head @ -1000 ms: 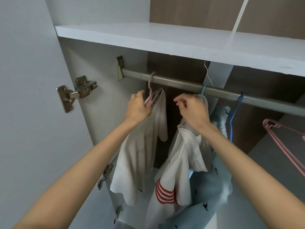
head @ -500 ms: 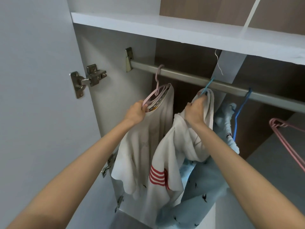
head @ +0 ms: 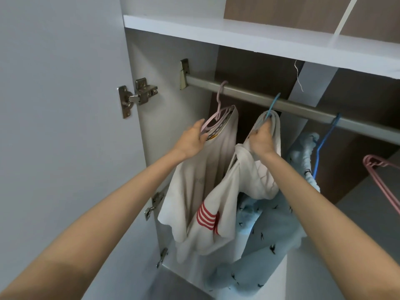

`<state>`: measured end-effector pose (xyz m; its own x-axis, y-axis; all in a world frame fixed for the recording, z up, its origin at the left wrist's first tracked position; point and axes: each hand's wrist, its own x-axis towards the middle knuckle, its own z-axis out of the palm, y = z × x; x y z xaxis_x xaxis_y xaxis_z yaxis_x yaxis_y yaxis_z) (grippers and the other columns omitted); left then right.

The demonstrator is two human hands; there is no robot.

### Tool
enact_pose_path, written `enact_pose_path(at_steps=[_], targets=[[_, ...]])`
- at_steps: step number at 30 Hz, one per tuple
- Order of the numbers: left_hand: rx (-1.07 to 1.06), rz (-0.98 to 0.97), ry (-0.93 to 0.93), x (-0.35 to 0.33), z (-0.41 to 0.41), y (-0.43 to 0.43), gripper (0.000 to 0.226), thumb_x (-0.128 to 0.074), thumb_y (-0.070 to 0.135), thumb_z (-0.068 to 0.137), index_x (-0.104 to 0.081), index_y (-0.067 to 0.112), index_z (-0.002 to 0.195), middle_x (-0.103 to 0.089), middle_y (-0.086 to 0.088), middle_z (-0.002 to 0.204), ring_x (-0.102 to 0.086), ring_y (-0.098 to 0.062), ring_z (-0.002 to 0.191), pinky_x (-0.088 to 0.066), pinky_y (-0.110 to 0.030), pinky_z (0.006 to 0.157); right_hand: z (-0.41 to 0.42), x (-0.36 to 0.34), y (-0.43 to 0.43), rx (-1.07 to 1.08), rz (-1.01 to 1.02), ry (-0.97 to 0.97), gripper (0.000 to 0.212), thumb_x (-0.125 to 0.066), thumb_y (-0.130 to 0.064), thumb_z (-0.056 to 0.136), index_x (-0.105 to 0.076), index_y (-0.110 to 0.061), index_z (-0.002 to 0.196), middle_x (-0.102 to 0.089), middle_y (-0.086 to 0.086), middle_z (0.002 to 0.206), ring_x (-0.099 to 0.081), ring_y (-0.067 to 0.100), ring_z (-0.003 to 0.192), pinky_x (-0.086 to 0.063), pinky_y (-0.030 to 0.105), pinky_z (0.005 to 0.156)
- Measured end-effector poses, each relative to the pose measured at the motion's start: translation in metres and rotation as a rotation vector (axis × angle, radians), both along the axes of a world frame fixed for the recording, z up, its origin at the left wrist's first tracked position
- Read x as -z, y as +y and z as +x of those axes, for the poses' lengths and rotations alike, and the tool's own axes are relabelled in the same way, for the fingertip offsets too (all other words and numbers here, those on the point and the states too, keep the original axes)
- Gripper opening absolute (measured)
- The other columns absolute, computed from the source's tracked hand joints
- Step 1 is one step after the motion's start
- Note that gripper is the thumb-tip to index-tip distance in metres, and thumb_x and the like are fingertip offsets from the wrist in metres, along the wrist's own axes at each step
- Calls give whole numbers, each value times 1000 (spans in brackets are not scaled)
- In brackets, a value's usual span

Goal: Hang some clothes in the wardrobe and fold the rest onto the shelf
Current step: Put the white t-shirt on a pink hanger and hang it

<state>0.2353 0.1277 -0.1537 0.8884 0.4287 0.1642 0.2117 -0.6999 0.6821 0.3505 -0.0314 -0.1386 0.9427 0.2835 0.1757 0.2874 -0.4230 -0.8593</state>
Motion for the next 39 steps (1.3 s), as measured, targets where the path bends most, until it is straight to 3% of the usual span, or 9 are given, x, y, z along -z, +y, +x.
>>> enact_pose_path(at_steps=[5, 9, 13, 16, 19, 25, 31, 36, 39], targets=[[30, 38, -53, -12, -38, -6, 55, -45, 20, 100, -23, 7, 149, -38, -17, 148, -34, -28, 137, -24, -26, 107, -23, 3, -11, 3, -38, -29, 61, -48, -12, 98, -19, -7, 151, -35, 14, 151, -38, 28, 136, -33, 36, 113], [30, 59, -91, -16, -77, -7, 54, -44, 21, 101, -24, 8, 149, -36, -13, 150, -32, -24, 139, -20, -23, 107, -60, 10, -20, 17, -80, -155, 49, -43, -12, 100, -31, -5, 147, -26, 9, 155, -27, 20, 143, -18, 22, 114], [15, 9, -133, -16, -125, -8, 53, -44, 21, 100, -26, 11, 149, -37, -11, 149, -33, -22, 139, -25, -31, 113, -116, 12, -25, 43, -13, -329, 43, -45, -4, 96, -46, -10, 139, -38, 7, 146, -35, 17, 137, -22, 17, 110], [-2, -48, -154, -12, -170, -14, 51, -43, 21, 101, -27, 13, 148, -40, -10, 148, -37, -22, 136, -29, -32, 112, -166, 15, -27, 39, 20, -387, 40, -46, 0, 93, -54, -10, 131, -49, 5, 136, -42, 15, 129, -31, 23, 111], [-6, -87, -163, -3, -216, -21, 49, -41, 22, 101, -30, 15, 148, -45, -8, 143, -42, -22, 132, -33, -35, 109, -223, 24, -32, 9, 24, -347, 36, -48, -1, 94, -56, -12, 127, -53, 5, 130, -47, 16, 124, -39, 32, 109], [20, -172, -181, 9, -307, -46, 45, -42, 21, 101, -36, 16, 145, -51, -6, 137, -49, -19, 125, -37, -34, 106, -326, 37, -55, -68, 16, -206, 37, -45, 1, 94, -57, -15, 125, -54, 1, 127, -53, 13, 110, -47, 33, 99], [30, -208, -204, 11, -381, -67, 40, -42, 20, 101, -41, 18, 141, -56, -1, 129, -54, -10, 111, -39, -19, 93, -401, 37, -76, -176, 7, -104, 38, -45, 0, 94, -54, -14, 128, -54, -5, 126, -52, 5, 100, -37, -1, 79], [-7, -218, -186, 25, -443, -82, 35, -43, 21, 101, -48, 21, 135, -62, 3, 119, -56, -8, 107, -38, -13, 86, -451, 43, -93, -277, -24, -31, 37, -49, -2, 95, -52, -15, 129, -54, -9, 119, -52, -5, 87, -45, 19, 87], [-20, -227, -155, 40, -489, -94, 34, -42, 26, 101, -48, 24, 134, -61, 5, 119, -57, -9, 107, -40, -12, 87, -482, 56, -106, -334, -38, -7, 35, -49, -3, 95, -53, -15, 127, -57, -8, 117, -52, -7, 84, -42, 10, 81]])
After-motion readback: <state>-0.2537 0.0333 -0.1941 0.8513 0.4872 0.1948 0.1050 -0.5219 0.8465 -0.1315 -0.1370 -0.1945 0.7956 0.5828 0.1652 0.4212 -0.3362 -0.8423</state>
